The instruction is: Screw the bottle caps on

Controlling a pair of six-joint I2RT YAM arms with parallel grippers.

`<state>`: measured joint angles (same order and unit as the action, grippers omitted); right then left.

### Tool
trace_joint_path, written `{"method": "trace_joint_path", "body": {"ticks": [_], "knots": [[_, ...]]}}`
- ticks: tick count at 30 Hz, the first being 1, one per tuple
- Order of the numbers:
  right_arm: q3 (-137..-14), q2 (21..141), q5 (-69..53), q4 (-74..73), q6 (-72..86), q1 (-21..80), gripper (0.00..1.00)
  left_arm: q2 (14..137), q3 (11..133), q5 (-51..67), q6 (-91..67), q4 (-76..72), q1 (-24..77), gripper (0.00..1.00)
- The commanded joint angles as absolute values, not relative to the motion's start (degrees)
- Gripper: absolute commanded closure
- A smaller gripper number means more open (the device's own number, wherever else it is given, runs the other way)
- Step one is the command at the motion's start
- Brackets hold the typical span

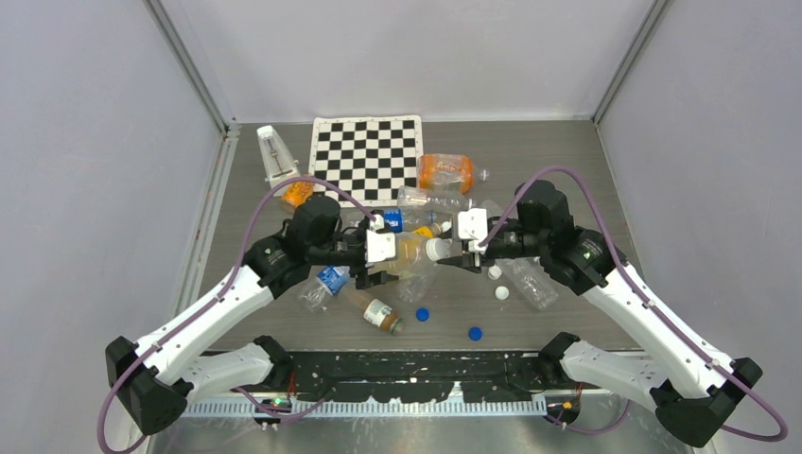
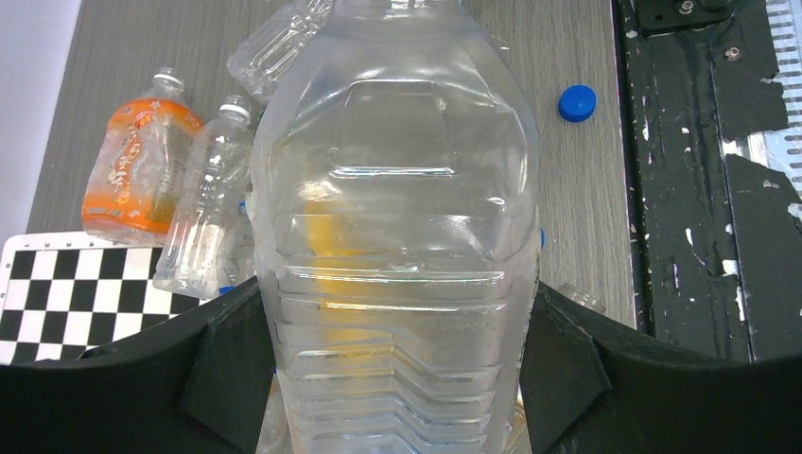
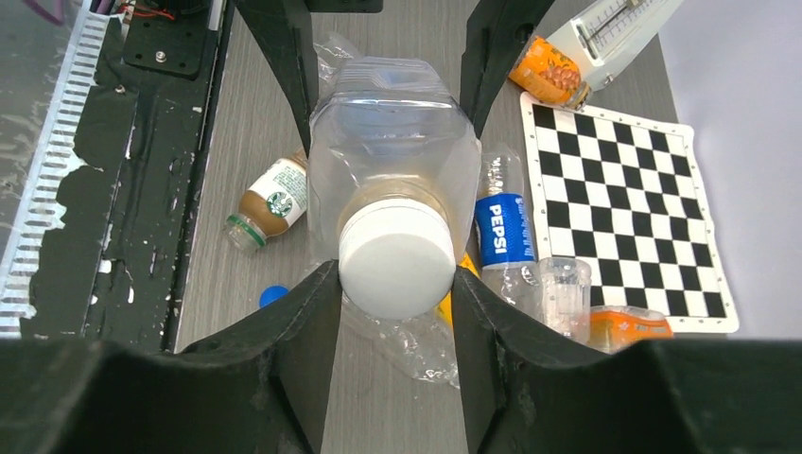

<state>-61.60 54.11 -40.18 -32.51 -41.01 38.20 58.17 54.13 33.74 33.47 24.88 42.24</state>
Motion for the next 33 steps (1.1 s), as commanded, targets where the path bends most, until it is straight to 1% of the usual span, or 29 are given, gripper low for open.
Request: {"method": "trace_joint_path", "body": {"ticks": [1,2,3,4,5,6,7,8,12,14,15,16,17,22,24,26,27,28,29,30,31,32,33], "knots": [[-63.84,54.62,-41.68,-29.06,-36.77,38.57,0.58,58.02,56.45,34.92,32.68,23.40,42.04,1.00],[-64.08,54.69,-41.63,-28.84,-35.92,38.58,0.63,58.01,56.32,34.79,32.54,23.19,42.08,1.00],[-64.16,54.74,-41.56,-28.66,-34.18,38.54,0.76,57.93,56.21,34.63,32.42,22.89,42.10,1.00],[-64.34,54.75,-41.48,-28.57,-33.18,38.57,0.83,57.91,56.10,34.51,32.36,22.59,42.02,1.00],[-64.42,54.75,-41.20,-28.46,-31.12,38.58,0.94,57.76,56.06,34.49,32.37,22.45,42.02,1.00],[-64.45,54.71,-40.86,-28.33,-29.93,38.58,0.97,57.79,56.06,34.46,32.37,22.42,42.02,1.00],[-64.43,54.72,-39.86,-27.89,-26.58,38.58,0.99,57.77,56.05,34.45,32.34,22.37,42.04,1.00],[-64.47,54.78,-39.13,-27.83,-24.85,38.58,0.99,57.75,55.95,34.45,32.30,22.29,42.05,1.00],[-65.38,55.91,-34.57,-27.76,-9.86,38.57,0.99,57.49,55.64,34.29,32.22,21.87,42.03,1.00],[-65.95,57.00,-26.91,-27.58,5.36,38.58,1.00,57.40,55.41,34.11,32.18,21.53,42.02,1.00],[-66.12,57.15,-24.79,-27.51,9.58,38.58,1.00,57.45,55.33,34.10,32.08,21.32,42.04,1.00],[-66.11,57.33,-20.41,-27.55,17.56,38.58,1.00,57.41,55.20,34.02,32.08,21.09,42.05,1.00],[-65.88,57.32,-18.95,-27.50,20.99,38.58,1.00,57.40,55.13,33.97,31.98,20.90,42.07,1.00],[-62.15,54.72,-9.11,-23.96,44.76,38.59,0.99,57.31,54.80,33.93,32.01,20.18,42.01,1.00],[-59.82,53.58,-7.73,-19.49,51.30,38.56,0.99,57.26,54.57,33.76,32.06,19.95,42.04,1.00],[-60.12,53.50,-10.23,-17.50,46.71,38.54,0.95,57.38,54.60,33.67,32.24,20.29,42.01,1.00],[-60.47,53.34,-12.99,-17.27,40.20,38.56,0.85,57.29,54.58,33.63,32.36,20.56,42.02,1.00],[-61.50,53.17,-14.10,-17.74,33.38,38.58,0.81,57.24,54.58,33.54,32.49,20.75,42.01,1.00],[-61.91,52.73,-15.19,-18.41,29.24,38.58,0.73,57.19,54.50,33.34,32.50,20.82,42.01,1.00],[-62.52,52.38,-15.46,-19.70,26.53,38.58,0.70,57.11,54.39,33.18,32.52,20.83,42.01,1.00],[-62.64,51.59,-15.31,-20.26,21.90,38.54,0.65,56.98,54.34,32.88,32.50,20.83,42.01,1.00],[-62.46,51.20,-15.22,-20.69,20.27,38.57,0.62,57.03,54.23,32.52,32.33,20.74,42.01,1.00],[-62.17,50.42,-15.12,-20.36,18.93,38.58,0.58,56.93,54.16,31.99,32.14,20.45,42.01,1.00]]}}
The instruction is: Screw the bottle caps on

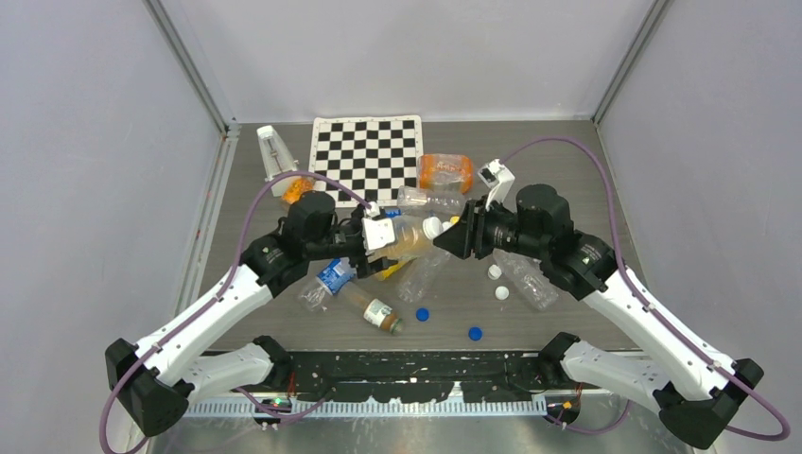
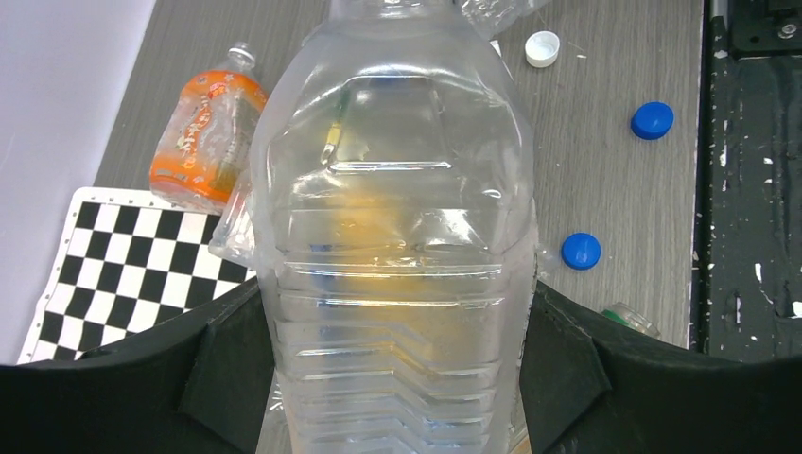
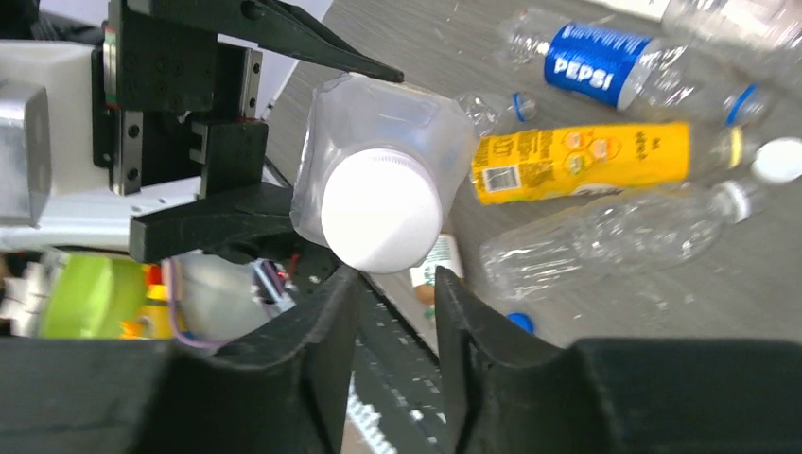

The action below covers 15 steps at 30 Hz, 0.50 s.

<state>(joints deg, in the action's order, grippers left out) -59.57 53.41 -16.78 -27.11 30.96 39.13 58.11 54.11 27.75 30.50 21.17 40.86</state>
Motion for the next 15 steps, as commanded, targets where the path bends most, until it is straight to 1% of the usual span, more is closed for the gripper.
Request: {"method": "trace_joint_path", "body": {"ticks": [1,2,3,4,6,7,12,15], "knots": [[-61.16,50.08,-14.94,-18.74,19.27,38.54,0.56,56.81,53.88,31.42,31.80,19.97,42.01,1.00],[-60.46,49.43,-14.68,-16.02,21.23,38.52,0.46,56.78,53.53,30.79,31.29,19.13,42.01,1.00],[-58.82,48.94,-14.24,-14.43,22.57,38.57,0.24,56.70,52.94,30.45,30.70,18.29,42.01,1.00],[-57.97,48.82,-13.84,-11.32,25.37,38.58,0.06,56.70,52.51,30.14,29.98,17.27,42.01,1.00],[-55.58,48.70,-12.69,-7.12,28.74,38.58,0.01,56.77,51.77,30.06,28.62,15.19,42.03,1.00],[-54.19,48.91,-12.01,-5.89,30.26,38.61,0.00,56.84,51.50,30.05,27.97,14.31,42.01,1.00],[-50.57,50.08,-9.22,2.51,32.84,39.19,0.00,57.04,50.79,28.84,26.02,11.19,42.01,1.00],[-49.11,50.81,-6.66,3.52,32.57,39.75,0.00,56.97,50.39,28.01,24.70,9.09,42.01,1.00]]}}
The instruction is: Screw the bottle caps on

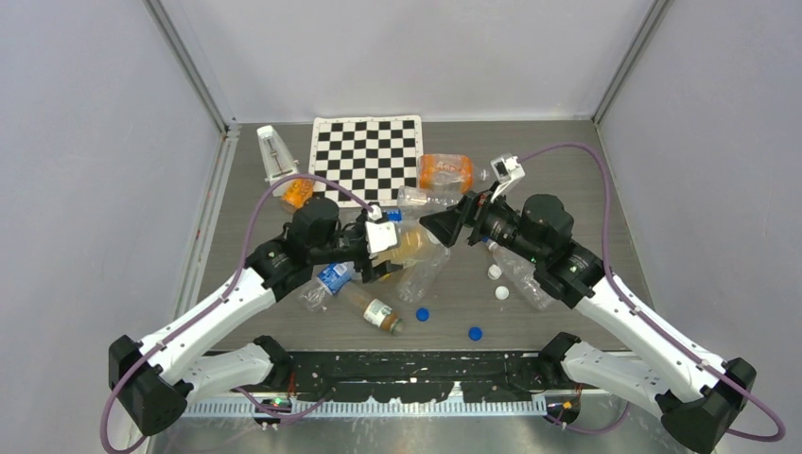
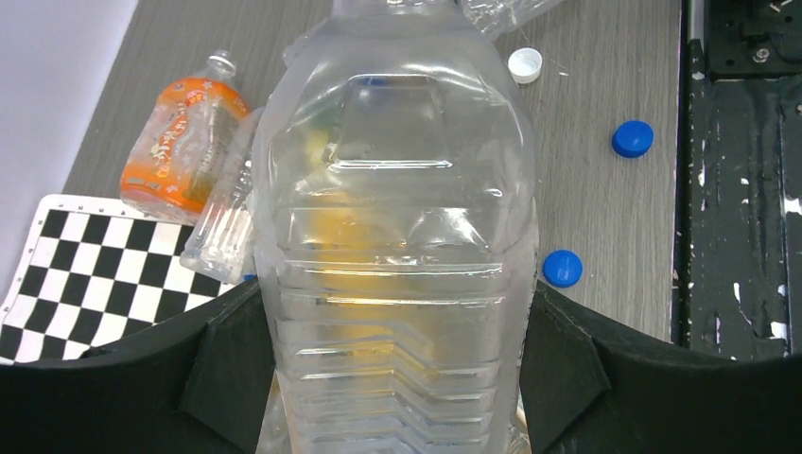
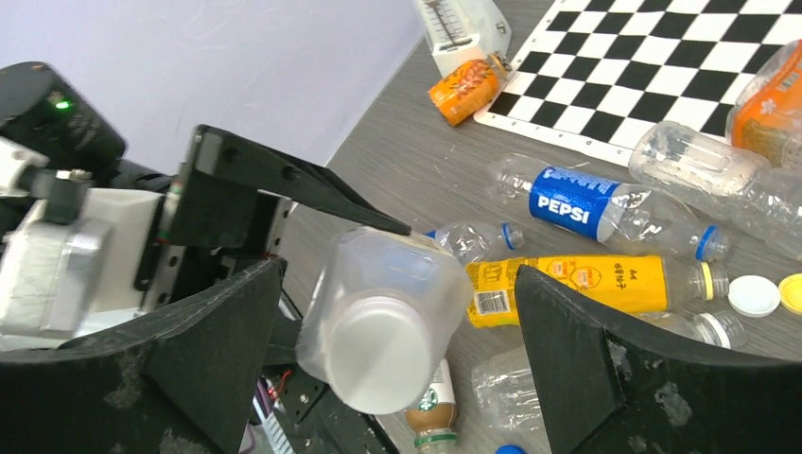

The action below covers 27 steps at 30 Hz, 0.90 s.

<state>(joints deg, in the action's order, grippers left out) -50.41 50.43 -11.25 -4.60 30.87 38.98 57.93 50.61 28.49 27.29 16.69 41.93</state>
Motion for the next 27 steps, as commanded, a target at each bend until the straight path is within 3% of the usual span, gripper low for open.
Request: {"method": "trace_joint_path", "body": {"ticks": [1,18,22,26,27], "knots": [[-48.14,50.89,-6.19,4.37,32.54,39.91,0.00,57.09,50.22,27.75,24.14,8.44,42.01,1.00],[-41.90,54.52,-1.22,20.04,33.21,42.88,0.02,58.50,48.80,21.09,15.22,0.60,42.01,1.00],[-43.81,56.04,-0.20,19.03,32.29,42.88,0.14,58.53,48.78,20.60,14.18,0.27,42.01,1.00],[-45.43,57.66,-0.82,18.67,32.33,42.93,0.34,58.88,48.78,20.26,13.72,0.31,42.01,1.00],[-45.56,58.07,-0.93,18.65,32.34,42.96,0.43,58.95,48.78,19.99,13.57,0.30,42.01,1.00]]}}
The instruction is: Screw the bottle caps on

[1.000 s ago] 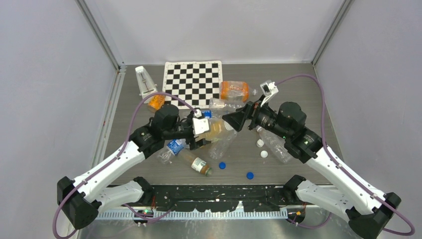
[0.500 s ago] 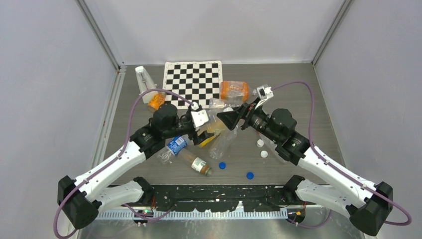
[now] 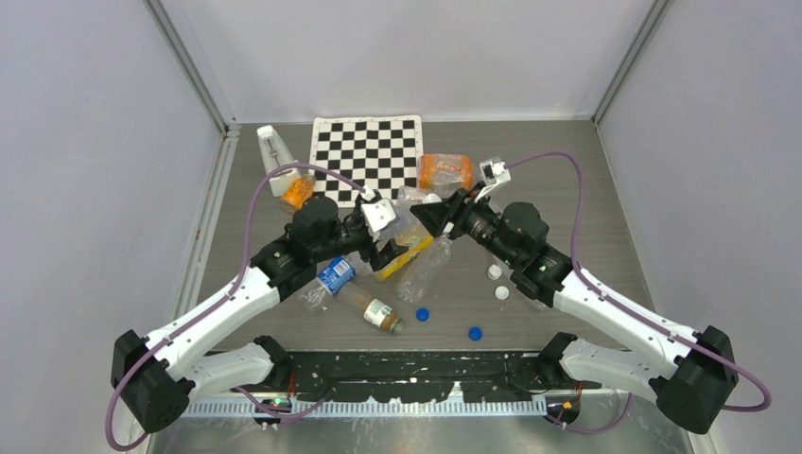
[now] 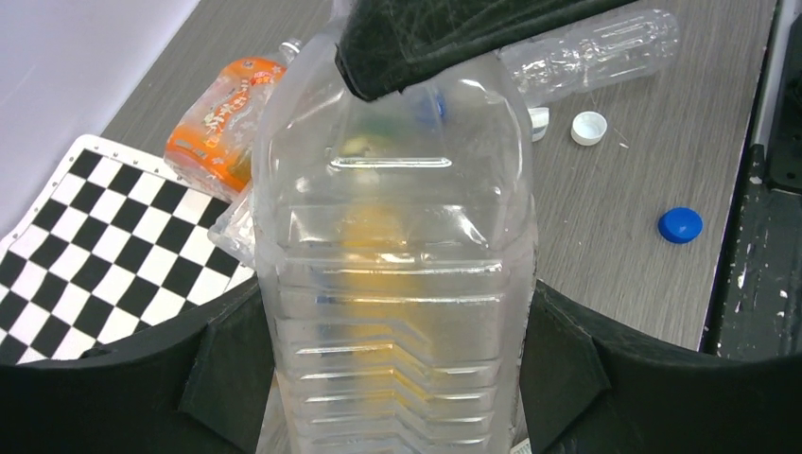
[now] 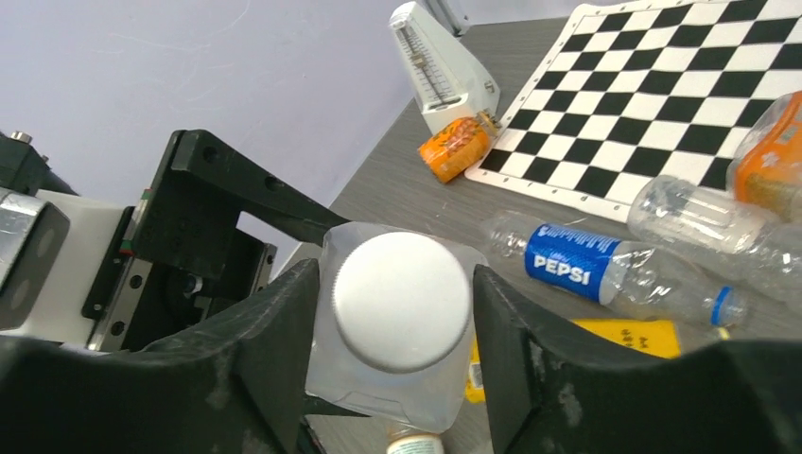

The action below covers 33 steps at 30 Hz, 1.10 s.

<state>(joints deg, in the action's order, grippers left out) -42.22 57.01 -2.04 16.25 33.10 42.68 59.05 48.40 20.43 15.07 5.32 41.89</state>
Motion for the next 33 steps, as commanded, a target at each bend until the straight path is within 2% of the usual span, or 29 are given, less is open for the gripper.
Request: {"method": "trace_joint_path", "body": {"ticks": [1,2,5,8,9,11,14,19,24,33], "knots": [[-45.78,58.17,-0.78,18.68,32.39,42.97,0.48,59.02,48.77,19.76,13.46,0.33,42.01,1.00],[-45.83,58.25,-0.65,18.70,32.44,42.98,0.56,59.06,48.78,19.55,13.45,0.35,42.01,1.00],[-46.75,58.19,-0.99,17.43,31.71,42.98,0.70,59.07,48.78,19.04,13.36,0.34,42.01,0.98],[-47.66,58.04,-1.50,15.73,30.80,42.98,0.84,59.19,49.10,18.98,13.42,0.55,42.01,0.79],[-47.99,57.90,-1.47,15.47,30.46,42.98,0.95,59.18,49.16,18.98,13.44,0.57,42.01,0.73],[-48.60,57.73,-1.41,14.57,29.58,42.93,0.99,59.10,48.93,18.90,13.53,0.34,42.01,0.68],[-50.13,57.39,-1.06,11.93,27.85,42.98,0.99,58.89,48.87,18.68,13.70,0.34,42.01,0.59],[-53.02,56.87,-0.22,7.67,23.59,42.98,1.00,58.56,48.93,17.70,14.20,0.35,42.01,0.26],[-57.22,57.41,4.71,2.22,17.82,42.90,1.00,57.23,49.03,16.01,15.04,0.92,41.95,0.02],[-65.28,59.48,8.81,-7.27,9.53,37.25,1.00,55.25,48.61,15.23,15.91,2.55,41.11,0.00]]}}
